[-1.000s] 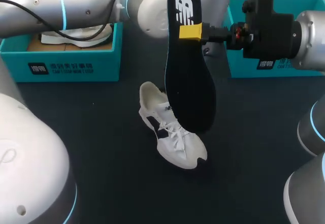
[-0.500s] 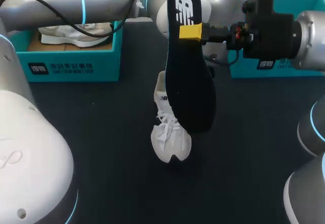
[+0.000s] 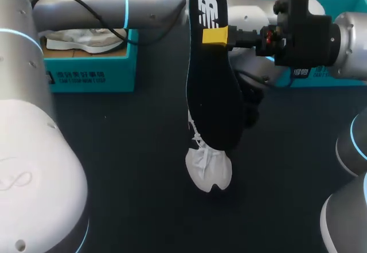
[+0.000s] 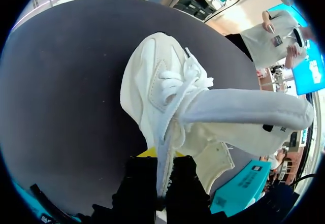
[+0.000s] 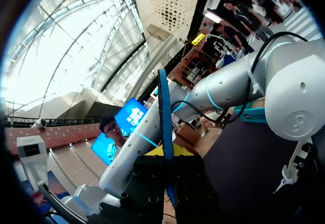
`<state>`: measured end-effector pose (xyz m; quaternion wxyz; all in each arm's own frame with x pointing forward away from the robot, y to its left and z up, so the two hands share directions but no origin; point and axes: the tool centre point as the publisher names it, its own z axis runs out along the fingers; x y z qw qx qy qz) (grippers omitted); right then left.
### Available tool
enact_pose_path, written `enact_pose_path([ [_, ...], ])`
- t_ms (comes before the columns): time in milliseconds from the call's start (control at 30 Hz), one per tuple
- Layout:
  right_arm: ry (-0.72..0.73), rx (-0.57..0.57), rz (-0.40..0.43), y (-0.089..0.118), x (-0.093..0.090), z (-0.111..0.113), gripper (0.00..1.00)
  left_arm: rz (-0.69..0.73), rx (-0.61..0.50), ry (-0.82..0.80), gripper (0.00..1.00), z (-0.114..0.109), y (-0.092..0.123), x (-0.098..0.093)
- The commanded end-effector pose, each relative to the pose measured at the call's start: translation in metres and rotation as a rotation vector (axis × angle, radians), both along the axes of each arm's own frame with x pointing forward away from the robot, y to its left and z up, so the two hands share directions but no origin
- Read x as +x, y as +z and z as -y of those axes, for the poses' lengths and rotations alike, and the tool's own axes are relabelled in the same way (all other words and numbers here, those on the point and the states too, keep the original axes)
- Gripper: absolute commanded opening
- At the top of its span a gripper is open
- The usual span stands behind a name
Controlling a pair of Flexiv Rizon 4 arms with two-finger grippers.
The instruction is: Take the shoe out of the shoebox, open the shoe tongue, remove and reinsert the insole, then place the shoe into the shoebox
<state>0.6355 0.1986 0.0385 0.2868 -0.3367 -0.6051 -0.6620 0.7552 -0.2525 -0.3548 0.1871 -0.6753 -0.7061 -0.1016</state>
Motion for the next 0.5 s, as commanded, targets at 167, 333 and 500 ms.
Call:
enact_pose_path([
  [167, -0.001, 0.000, -0.001, 0.000, 0.001, -0.004, 0.00, -0.027, 0.094, 0.011, 0.00, 0.005, -0.020, -0.003],
  [333, -0.001, 0.000, -0.001, 0.000, 0.001, -0.004, 0.00, -0.019, 0.109, 0.002, 0.00, 0.004, -0.023, -0.010],
  [500, -0.001, 0.000, -0.001, 0.000, 0.001, -0.004, 0.00, -0.008, 0.124, 0.009, 0.00, 0.003, -0.026, -0.016],
])
